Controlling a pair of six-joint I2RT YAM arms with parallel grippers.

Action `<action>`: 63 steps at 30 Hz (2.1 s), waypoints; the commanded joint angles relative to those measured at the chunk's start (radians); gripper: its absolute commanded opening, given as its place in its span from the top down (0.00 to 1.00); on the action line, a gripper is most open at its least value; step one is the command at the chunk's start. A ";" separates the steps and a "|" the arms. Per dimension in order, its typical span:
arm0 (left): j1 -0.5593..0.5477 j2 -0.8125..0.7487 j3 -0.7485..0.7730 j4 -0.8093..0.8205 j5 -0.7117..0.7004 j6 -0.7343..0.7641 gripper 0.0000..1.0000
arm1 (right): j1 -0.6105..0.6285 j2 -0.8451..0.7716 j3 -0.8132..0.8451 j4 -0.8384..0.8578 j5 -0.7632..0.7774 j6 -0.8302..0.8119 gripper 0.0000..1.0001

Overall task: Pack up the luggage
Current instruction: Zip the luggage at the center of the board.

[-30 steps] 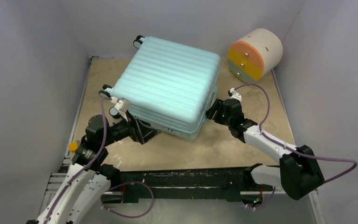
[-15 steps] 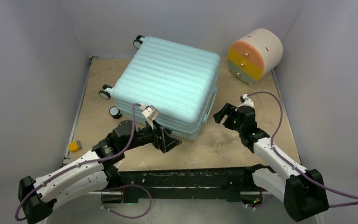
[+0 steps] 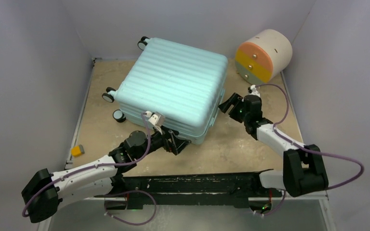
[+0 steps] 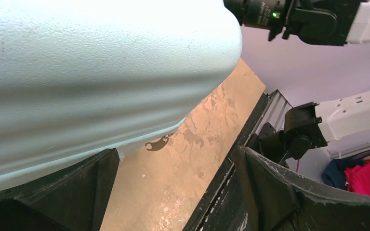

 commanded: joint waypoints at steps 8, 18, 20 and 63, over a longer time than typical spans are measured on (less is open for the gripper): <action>-0.003 -0.019 -0.084 0.193 -0.111 0.066 0.00 | -0.057 0.313 0.165 0.126 -0.120 0.047 0.32; -0.003 -0.009 -0.201 0.330 -0.223 0.041 0.04 | -0.057 0.471 0.250 0.071 -0.147 -0.030 0.66; -0.004 -0.003 -0.197 0.328 -0.268 0.048 0.04 | -0.057 0.477 0.231 0.071 -0.145 -0.025 0.76; 0.267 0.124 0.056 0.136 0.020 0.023 0.05 | 0.150 0.317 -0.005 0.180 -0.097 0.374 1.00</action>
